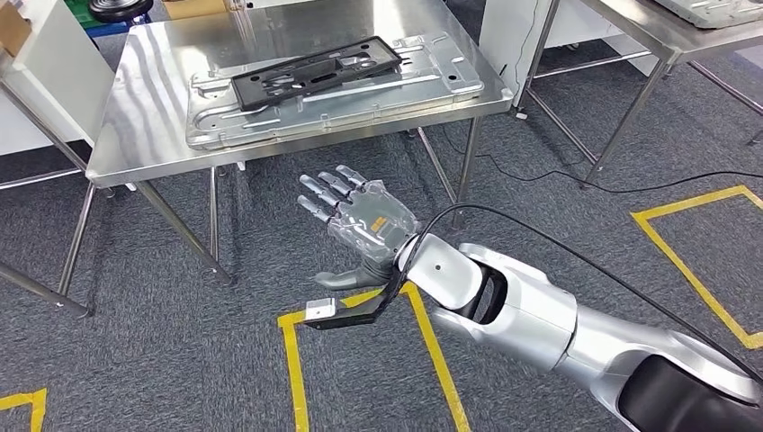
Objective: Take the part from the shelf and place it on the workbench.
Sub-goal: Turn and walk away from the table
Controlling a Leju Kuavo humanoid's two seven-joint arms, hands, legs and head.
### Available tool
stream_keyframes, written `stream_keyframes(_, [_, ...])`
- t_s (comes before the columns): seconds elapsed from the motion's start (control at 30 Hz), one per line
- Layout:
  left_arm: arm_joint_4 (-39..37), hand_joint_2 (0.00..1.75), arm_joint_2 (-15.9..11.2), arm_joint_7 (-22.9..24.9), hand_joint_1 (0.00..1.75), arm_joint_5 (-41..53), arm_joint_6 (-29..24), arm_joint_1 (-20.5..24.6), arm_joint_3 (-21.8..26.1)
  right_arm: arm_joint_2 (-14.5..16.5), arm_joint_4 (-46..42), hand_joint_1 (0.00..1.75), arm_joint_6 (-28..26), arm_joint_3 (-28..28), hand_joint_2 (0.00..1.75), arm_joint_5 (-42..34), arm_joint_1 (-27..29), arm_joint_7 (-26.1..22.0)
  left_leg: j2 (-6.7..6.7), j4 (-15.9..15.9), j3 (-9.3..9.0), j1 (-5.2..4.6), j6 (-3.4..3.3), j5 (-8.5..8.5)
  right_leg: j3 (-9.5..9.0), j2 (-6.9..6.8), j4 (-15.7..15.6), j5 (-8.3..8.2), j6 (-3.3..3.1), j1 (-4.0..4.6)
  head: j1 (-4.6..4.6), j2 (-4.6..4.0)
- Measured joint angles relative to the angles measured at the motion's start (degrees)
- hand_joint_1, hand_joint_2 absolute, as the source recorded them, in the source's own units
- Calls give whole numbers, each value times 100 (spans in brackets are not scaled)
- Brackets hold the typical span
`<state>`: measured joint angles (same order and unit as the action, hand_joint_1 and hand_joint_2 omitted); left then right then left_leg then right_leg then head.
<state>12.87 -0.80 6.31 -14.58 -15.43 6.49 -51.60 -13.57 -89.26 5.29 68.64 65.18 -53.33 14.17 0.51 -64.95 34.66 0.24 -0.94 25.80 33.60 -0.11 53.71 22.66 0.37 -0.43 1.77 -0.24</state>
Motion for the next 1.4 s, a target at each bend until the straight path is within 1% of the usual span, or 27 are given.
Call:
stream_keyframes(0.07, [0, 0, -3, 3, 0, 0, 0, -28, 0, 10, 9, 0, -19, -22, 0, -13, -1, 3, 6, 851, -555, -30, -79, -15, 90, 10, 2, -94, 43, 15, -2, 0])
stream_keyframes(0.1, [0, 0, -4, 4, 0, 0, 0, -41, 0, 14, 12, 0, -31, -33, 0, -19, -2, -3, 11, 1103, -691, -49, -111, 24, 129, 10, 0, -145, 73, 18, -3, 0])
stream_keyframes(0.13, [0, 0, -5, 5, 0, -1, -1, -49, 0, 16, 17, 0, -42, -41, 0, -25, -2, -9, 15, 1224, -722, -65, -136, 36, 166, 9, -4, -200, 108, 19, -4, 0])
stream_keyframes(0.2, [0, 0, 2, 5, 0, -5, -2, -49, 1, 19, 33, 0, -53, -46, 0, -31, 2, -20, 13, 1251, -631, -47, -186, -53, 256, 9, 30, -209, 180, 11, -4, 0])
stream_keyframes(0.23, [0, 0, 7, 5, 0, -11, -2, -47, 1, 20, 40, 0, -55, -48, 0, -31, 4, -21, 7, 1259, -580, -33, -214, -114, 321, 11, 153, -69, 213, 7, -7, 0])
stream_keyframes(0.27, [0, 0, 13, 4, 0, -17, -2, -44, 2, 20, 48, 0, -56, -50, 0, -31, 5, -21, -3, 1271, -528, -19, -244, -176, 409, 13, 390, 174, 243, 1, -11, 0])
stream_keyframes(0.33, [0, 0, 19, 3, 0, -29, -2, -41, 2, 20, 61, 0, -57, -51, 0, -28, 12, -21, -20, 1265, -413, -25, -281, -283, 613, 14, 1162, 759, 292, -17, -19, 0])
stream_keyframes(0.37, [0, 0, 21, 3, 0, -36, -2, -40, 2, 19, 70, 0, -56, -51, 0, -22, 19, -20, -27, 1259, -348, -27, -290, -336, 680, 14, 1535, 919, 311, -23, -20, 0])
stream_keyframes(0.4, [0, 0, 22, 4, 0, -46, -4, -38, 2, 19, 79, 0, -56, -51, 0, -9, 26, -19, -32, 1249, -274, -26, -285, -392, 682, 14, 1777, 938, 328, -29, -20, 0])
stream_keyframes(0.43, [0, 0, 24, 9, 0, -56, -7, -34, 2, 19, 85, 0, -56, -51, 0, 10, 29, -17, -32, 1235, -195, -22, -276, -442, 592, 14, 1823, 827, 341, -38, -20, 0])
stream_keyframes(0.47, [0, 0, 25, 20, 0, -67, -10, -29, 2, 20, 90, 0, -57, -51, 0, 36, 30, -14, -30, 1220, -114, -17, -259, -490, 409, 14, 1678, 658, 351, -51, -20, 0])
stream_keyframes(0.53, [0, 0, 28, 49, 0, -85, -16, -14, 3, 36, 93, 0, -60, -52, 0, 101, 22, 1, 4, 1168, 29, -17, -203, -572, -220, 93, 930, 500, 352, -78, -21, 0])
stream_keyframes(0.6, [0, 0, 28, 63, 0, -93, -19, 2, 3, 60, 97, 0, -67, -69, 0, 175, 18, 17, 51, 1106, 133, -33, -130, -665, -724, 205, 207, 638, 291, -82, -14, 0])
stream_keyframes(0.63, [0, 0, 28, 66, 0, -93, -20, 5, 4, 70, 102, 0, -69, -76, 0, 202, 21, 21, 75, 1100, 173, -36, -94, -720, -823, 229, 32, 692, 247, -66, -10, 0])
stream_keyframes(0.7, [0, 0, 28, 75, 0, -91, -23, 3, 3, 78, 115, 0, -71, -82, 0, 220, 34, 21, 111, 1098, 240, -16, -24, -792, -764, 144, -3, 648, 136, -63, -6, 0])
stream_keyframes(0.73, [0, 0, 30, 80, 0, -89, -25, 3, 3, 83, 120, 0, -70, -82, 0, 225, 38, 22, 105, 1016, 297, -2, 9, -710, -730, 92, 0, 607, 84, -64, 0, 0])
stream_keyframes(0.8, [0, 0, 34, 100, 0, -85, -26, 9, 2, 95, 125, 0, -70, -85, 0, 243, 43, 34, 66, 471, 508, 22, 68, -282, -654, -13, -4, 522, 6, -71, 14, 0])
stream_keyframes(0.87, [0, 0, 36, 117, 0, -84, -26, 15, 2, 99, 125, 0, -67, -86, 0, 264, 57, 62, 53, -340, 762, 35, 113, 140, -571, -102, -1, 456, -21, -59, 20, 0])
stream_keyframes(0.9, [0, 0, 36, 122, 0, -82, -26, 17, 2, 99, 125, 0, -66, -85, 0, 270, 68, 74, 52, -592, 809, 37, 126, 203, -533, -146, 1, 429, -21, -54, 20, 0])
stream_keyframes(0.93, [0, 0, 37, 128, 0, -76, -26, 18, 2, 99, 125, 0, -62, -85, 0, 275, 78, 82, 48, -631, 753, 39, 129, 162, -503, -184, 2, 408, -17, -49, 20, 0])
stream_keyframes(0.97, [0, 0, 36, 137, 0, -72, -26, 18, 2, 99, 125, 0, -58, -86, 0, 281, 84, 86, 44, -433, 578, 39, 120, 47, -481, -211, 3, 391, -9, -46, 20, 0])
stream_keyframes(1.03, [0, 0, 32, 164, 0, -63, -26, 9, 2, 102, 125, 0, -52, -97, 0, 286, 86, 90, 24, 382, 15, 23, 56, -190, -454, -248, 4, 369, 15, -35, 20, 0])
stream_keyframes(1.1, [0, 0, 24, 181, 0, -62, -26, -10, 1, 107, 125, 0, -50, -110, 0, 276, 87, 90, 5, 1002, -361, -11, -15, -264, -425, -271, 6, 341, 61, -21, 18, 0])
stream_keyframes(1.23, [0, 0, 23, 192, 0, -64, -25, -17, -1, 109, 121, 0, -42, -125, 0, 254, 95, 102, 0, 1200, -385, -15, -103, -262, -347, -233, 33, 327, 171, -12, 16, 0])
stream_keyframes(1.33, [3, 0, 30, 205, 0, -66, -26, -18, -2, 114, 120, 0, -27, -158, 0, 127, 117, 134, 7, 1198, -376, -35, -100, -257, -319, -128, 16, 304, 3, -1, -2, 0])
stream_keyframes(1.37, [4, 0, 31, 209, 0, -66, -26, -19, -2, 116, 120, 0, -25, -168, 0, 77, 136, 138, 9, 1181, -366, -40, -108, -254, -329, -127, -11, 265, -21, -5, -4, 0])
stream_keyframes(1.4, [4, 0, 32, 214, 0, -66, -26, -19, -2, 118, 120, 0, -24, -178, 0, 45, 158, 144, 9, 1171, -355, -45, -117, -255, -325, -126, -6, 261, 34, -12, 1, 0])
